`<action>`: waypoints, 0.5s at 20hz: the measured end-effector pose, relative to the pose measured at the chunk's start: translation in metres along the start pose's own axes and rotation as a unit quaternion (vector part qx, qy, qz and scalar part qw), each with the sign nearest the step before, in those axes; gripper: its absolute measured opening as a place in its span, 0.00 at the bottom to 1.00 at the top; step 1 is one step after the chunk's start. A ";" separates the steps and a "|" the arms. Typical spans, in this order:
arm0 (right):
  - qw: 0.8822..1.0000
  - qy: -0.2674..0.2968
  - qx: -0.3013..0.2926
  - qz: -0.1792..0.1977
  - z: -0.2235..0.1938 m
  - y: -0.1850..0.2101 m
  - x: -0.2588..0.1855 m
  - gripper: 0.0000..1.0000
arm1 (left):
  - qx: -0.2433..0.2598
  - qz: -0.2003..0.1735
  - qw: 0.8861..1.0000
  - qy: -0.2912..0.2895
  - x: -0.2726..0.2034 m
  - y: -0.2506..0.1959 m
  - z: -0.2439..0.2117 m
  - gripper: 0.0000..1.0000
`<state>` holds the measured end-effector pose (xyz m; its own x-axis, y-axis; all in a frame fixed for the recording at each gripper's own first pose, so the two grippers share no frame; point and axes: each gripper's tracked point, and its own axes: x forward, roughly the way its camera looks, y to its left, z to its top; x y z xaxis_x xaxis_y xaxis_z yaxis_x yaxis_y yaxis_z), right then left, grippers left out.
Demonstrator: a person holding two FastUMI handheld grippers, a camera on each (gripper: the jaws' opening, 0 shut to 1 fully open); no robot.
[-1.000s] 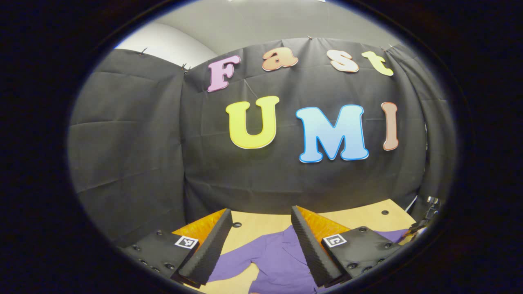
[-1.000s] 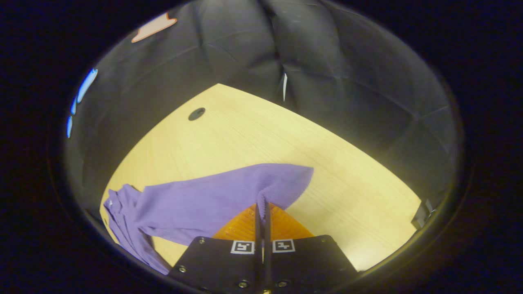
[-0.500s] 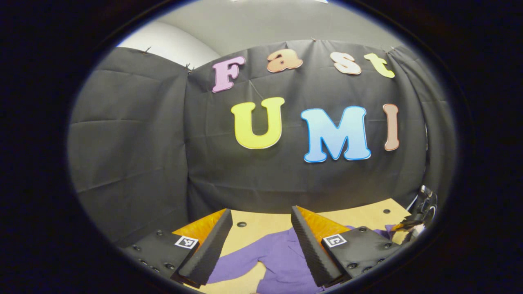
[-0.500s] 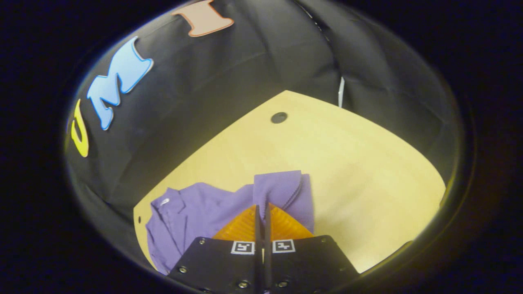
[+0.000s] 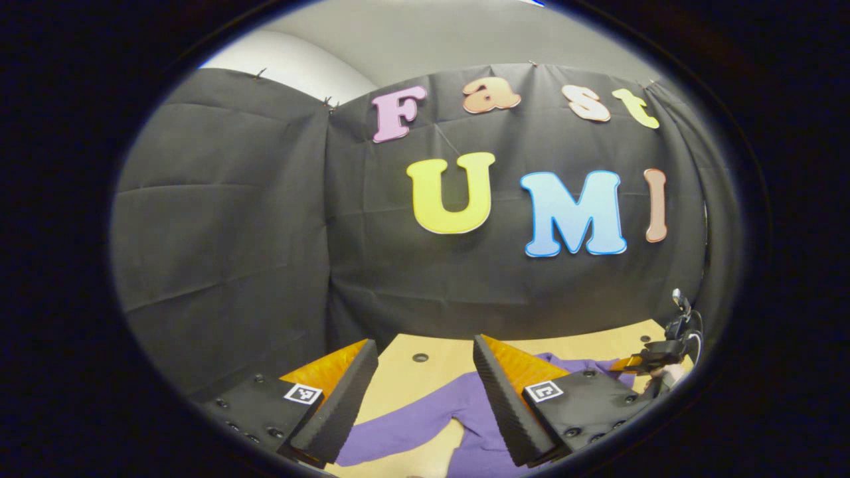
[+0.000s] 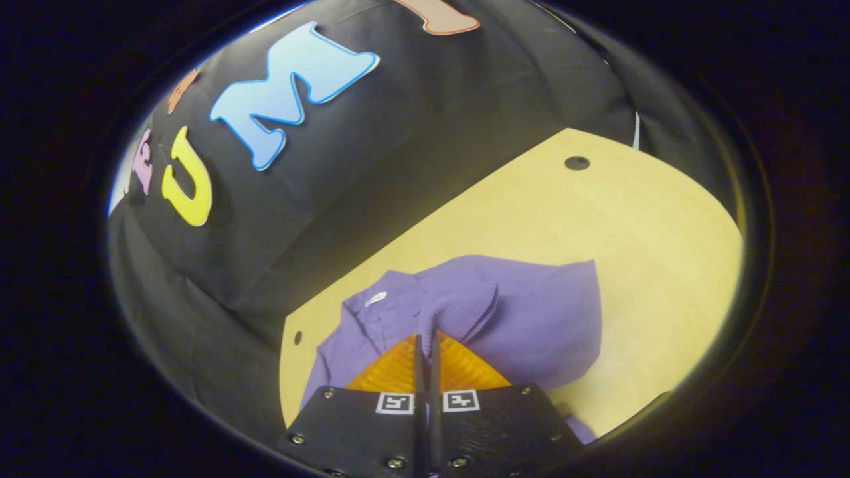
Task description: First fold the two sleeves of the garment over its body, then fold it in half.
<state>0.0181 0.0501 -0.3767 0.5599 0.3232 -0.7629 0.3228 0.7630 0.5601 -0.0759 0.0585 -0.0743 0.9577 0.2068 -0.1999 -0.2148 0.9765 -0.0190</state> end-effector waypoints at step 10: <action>0.995 0.052 0.051 0.075 -0.091 0.082 0.039 0.02 | 0.007 0.028 0.999 0.025 0.011 0.082 -0.024 0.94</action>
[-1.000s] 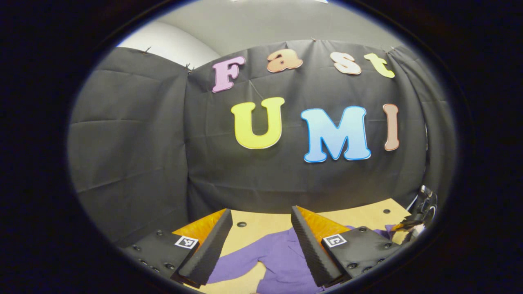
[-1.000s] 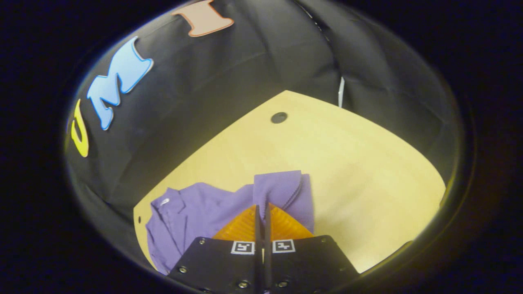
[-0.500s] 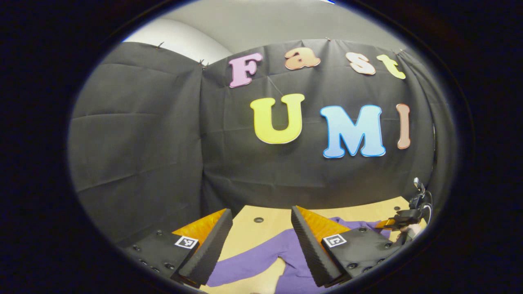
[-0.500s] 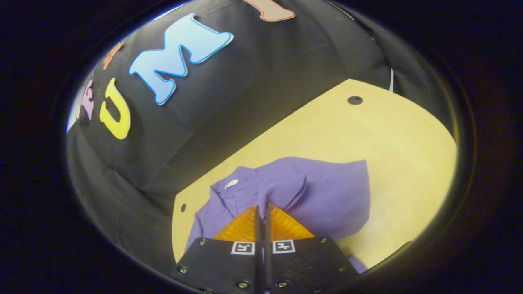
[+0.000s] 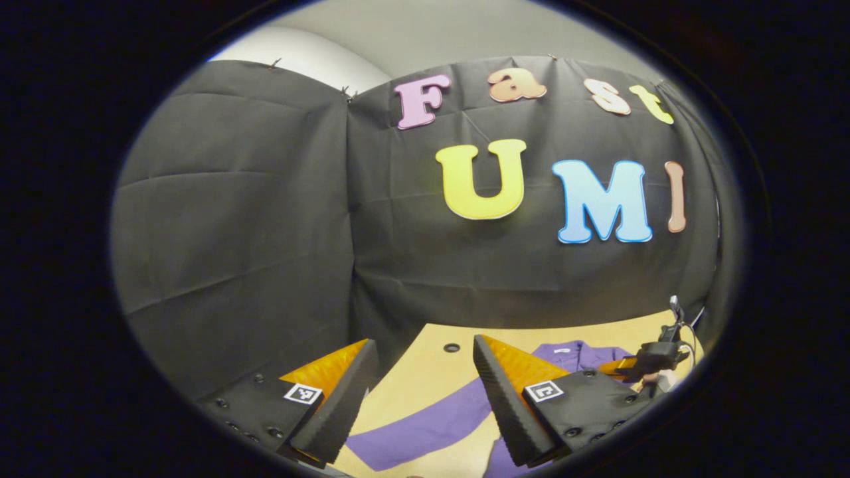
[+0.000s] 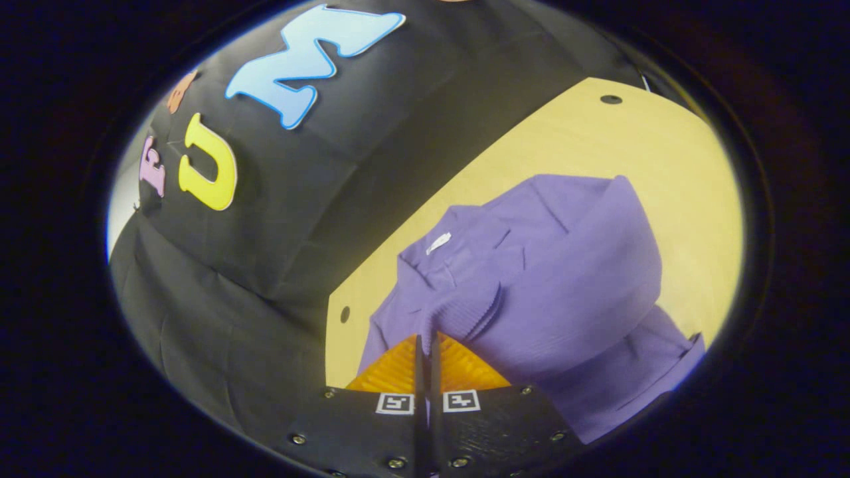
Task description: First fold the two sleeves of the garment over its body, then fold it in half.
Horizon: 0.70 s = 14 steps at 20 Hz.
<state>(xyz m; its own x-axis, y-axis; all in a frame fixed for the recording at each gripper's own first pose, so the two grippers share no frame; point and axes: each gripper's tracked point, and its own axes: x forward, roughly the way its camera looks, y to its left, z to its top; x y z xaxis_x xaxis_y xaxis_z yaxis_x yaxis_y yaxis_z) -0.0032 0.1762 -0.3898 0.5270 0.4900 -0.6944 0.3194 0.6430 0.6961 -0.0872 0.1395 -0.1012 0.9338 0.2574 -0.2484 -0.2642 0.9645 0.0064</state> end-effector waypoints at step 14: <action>0.996 0.056 0.043 0.046 -0.075 0.023 0.034 0.09 | -0.015 0.003 1.000 0.020 0.014 0.034 -0.023 0.94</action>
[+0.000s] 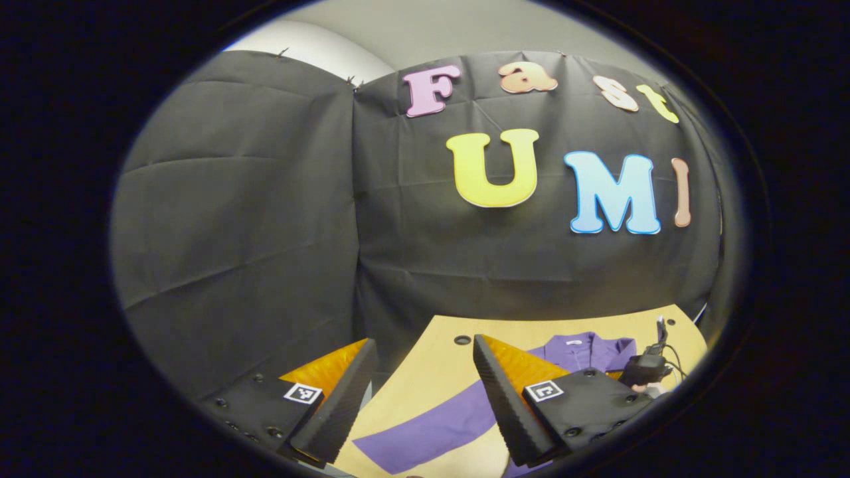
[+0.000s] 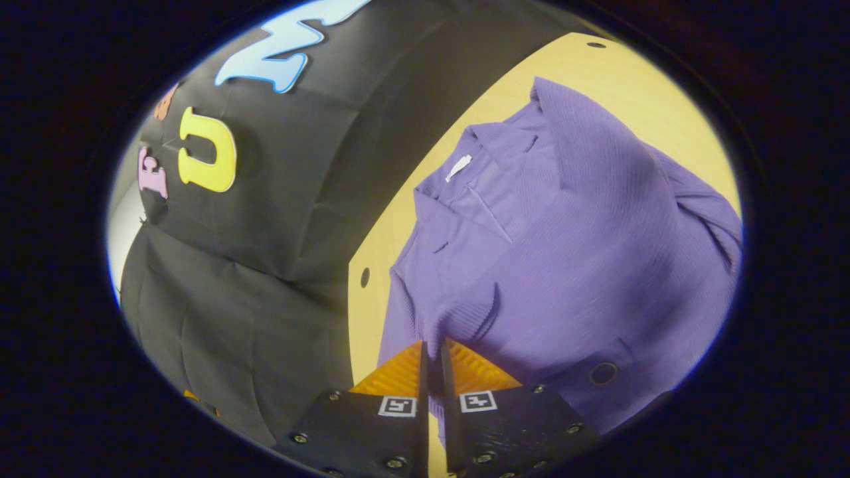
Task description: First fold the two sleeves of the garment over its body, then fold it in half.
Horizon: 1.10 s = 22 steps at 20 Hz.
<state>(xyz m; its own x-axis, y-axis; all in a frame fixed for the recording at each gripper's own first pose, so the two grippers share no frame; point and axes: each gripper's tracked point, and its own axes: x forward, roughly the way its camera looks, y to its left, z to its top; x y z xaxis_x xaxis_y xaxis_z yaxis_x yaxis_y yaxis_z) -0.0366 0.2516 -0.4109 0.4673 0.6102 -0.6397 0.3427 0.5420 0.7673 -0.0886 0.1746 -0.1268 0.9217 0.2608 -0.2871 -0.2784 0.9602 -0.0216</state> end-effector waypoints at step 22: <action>0.991 -0.046 -0.127 0.018 0.034 0.036 -0.094 0.63 | -0.038 0.020 0.992 0.121 0.042 0.020 -0.164 0.94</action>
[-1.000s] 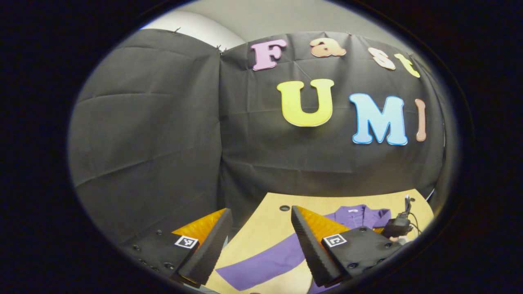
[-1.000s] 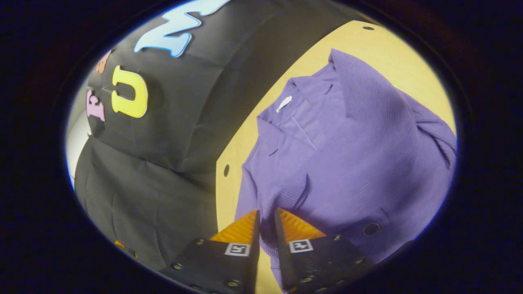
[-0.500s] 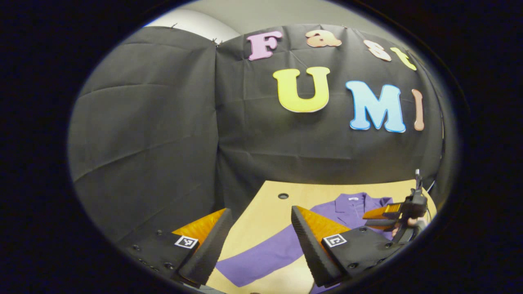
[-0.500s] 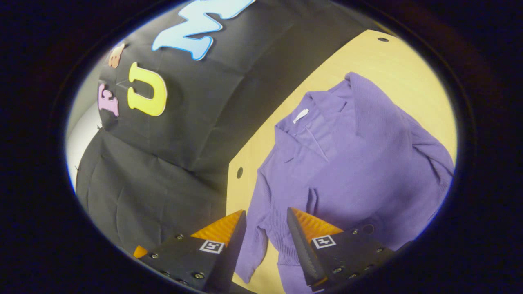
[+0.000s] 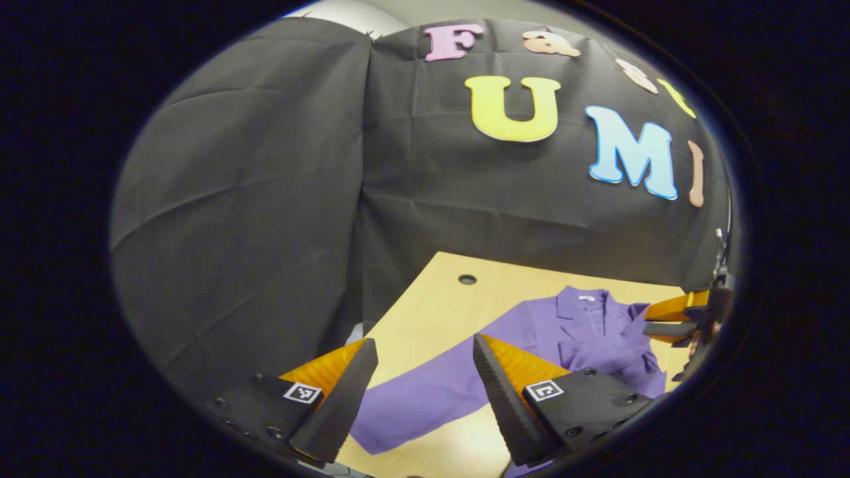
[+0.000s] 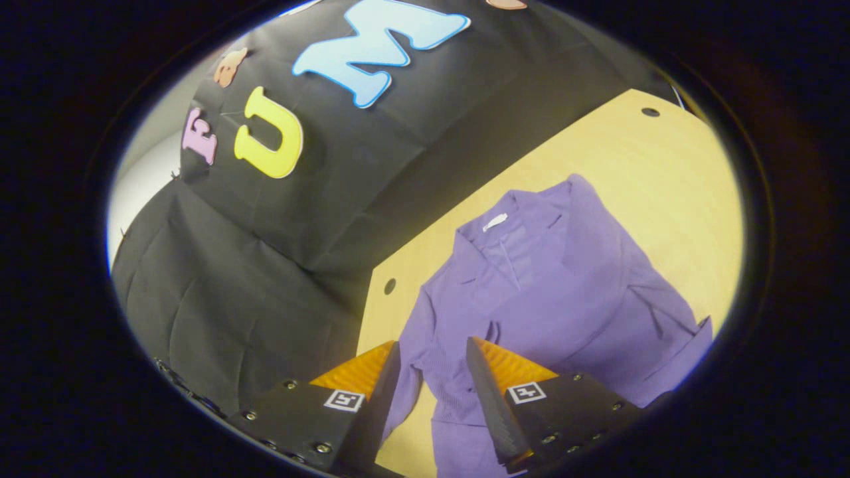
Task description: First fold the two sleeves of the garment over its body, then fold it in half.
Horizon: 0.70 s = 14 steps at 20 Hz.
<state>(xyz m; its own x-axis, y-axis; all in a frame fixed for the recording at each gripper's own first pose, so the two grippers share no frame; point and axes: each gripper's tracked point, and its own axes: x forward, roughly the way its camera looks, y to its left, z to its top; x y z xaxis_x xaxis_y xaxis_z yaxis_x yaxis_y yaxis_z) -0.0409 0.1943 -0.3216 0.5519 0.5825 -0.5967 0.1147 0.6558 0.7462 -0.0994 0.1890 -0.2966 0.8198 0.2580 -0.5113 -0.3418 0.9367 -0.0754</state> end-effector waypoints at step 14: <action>0.999 -0.009 -0.020 -0.025 0.014 -0.017 -0.039 0.64 | -0.097 0.092 0.979 0.156 0.049 0.039 -0.153 0.97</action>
<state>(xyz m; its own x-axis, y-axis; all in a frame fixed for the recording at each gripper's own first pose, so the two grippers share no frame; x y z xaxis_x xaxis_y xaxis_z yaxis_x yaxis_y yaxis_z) -0.0526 0.1539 -0.3064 0.5606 0.5405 -0.6274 0.1102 0.7022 0.7034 -0.1432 0.2024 -0.4551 0.5669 0.3043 -0.7655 -0.5755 0.8112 -0.1037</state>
